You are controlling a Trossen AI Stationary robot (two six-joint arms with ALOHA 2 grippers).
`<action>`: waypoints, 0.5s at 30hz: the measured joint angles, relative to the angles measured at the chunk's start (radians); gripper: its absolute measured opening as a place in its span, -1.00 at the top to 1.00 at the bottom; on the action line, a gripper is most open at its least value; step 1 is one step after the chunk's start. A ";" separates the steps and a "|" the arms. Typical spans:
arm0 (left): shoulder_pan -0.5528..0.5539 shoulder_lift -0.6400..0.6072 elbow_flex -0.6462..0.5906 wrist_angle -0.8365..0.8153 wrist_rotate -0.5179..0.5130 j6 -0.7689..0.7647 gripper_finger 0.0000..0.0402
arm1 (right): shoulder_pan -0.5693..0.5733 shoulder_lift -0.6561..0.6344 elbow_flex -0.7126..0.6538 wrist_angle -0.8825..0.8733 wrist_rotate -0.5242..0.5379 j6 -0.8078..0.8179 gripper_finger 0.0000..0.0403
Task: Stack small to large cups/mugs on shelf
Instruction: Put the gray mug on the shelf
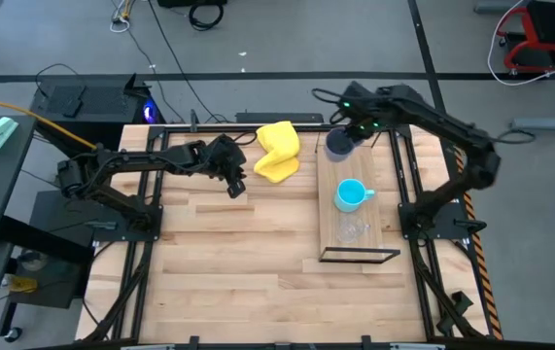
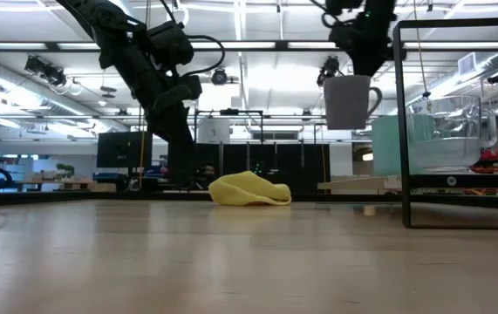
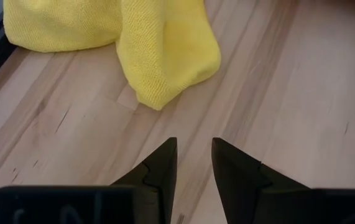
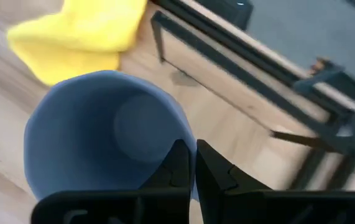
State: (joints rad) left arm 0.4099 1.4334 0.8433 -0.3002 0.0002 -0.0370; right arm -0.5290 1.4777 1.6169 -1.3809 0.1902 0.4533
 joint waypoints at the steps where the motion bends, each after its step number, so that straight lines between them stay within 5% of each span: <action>1: 0.000 0.000 0.000 0.002 0.000 -0.003 0.47 | -0.011 -0.037 -0.053 0.047 -0.013 0.001 0.96; 6: 0.000 0.000 0.000 0.003 0.000 -0.004 0.47 | -0.058 -0.175 -0.283 0.131 -0.066 -0.001 0.96; 15: 0.000 0.000 0.000 0.020 0.000 -0.017 0.47 | -0.151 -0.217 -0.502 0.276 -0.126 -0.097 0.96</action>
State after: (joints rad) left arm 0.4099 1.4334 0.8433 -0.2798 0.0005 -0.0538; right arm -0.6796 1.2602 1.1151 -1.1053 0.0638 0.3568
